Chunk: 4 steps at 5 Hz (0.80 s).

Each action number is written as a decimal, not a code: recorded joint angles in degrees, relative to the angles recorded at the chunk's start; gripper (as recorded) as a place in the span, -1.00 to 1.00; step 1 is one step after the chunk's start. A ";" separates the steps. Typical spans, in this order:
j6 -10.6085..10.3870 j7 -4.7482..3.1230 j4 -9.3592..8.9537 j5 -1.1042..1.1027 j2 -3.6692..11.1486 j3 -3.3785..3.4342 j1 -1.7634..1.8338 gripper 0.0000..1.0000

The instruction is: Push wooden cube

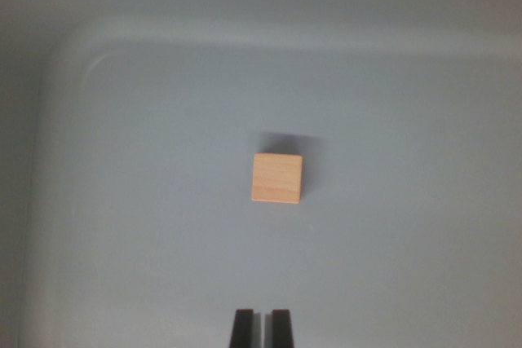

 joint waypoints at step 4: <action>-3.27 0.54 -2.55 -0.08 1.04 0.07 0.08 -1.00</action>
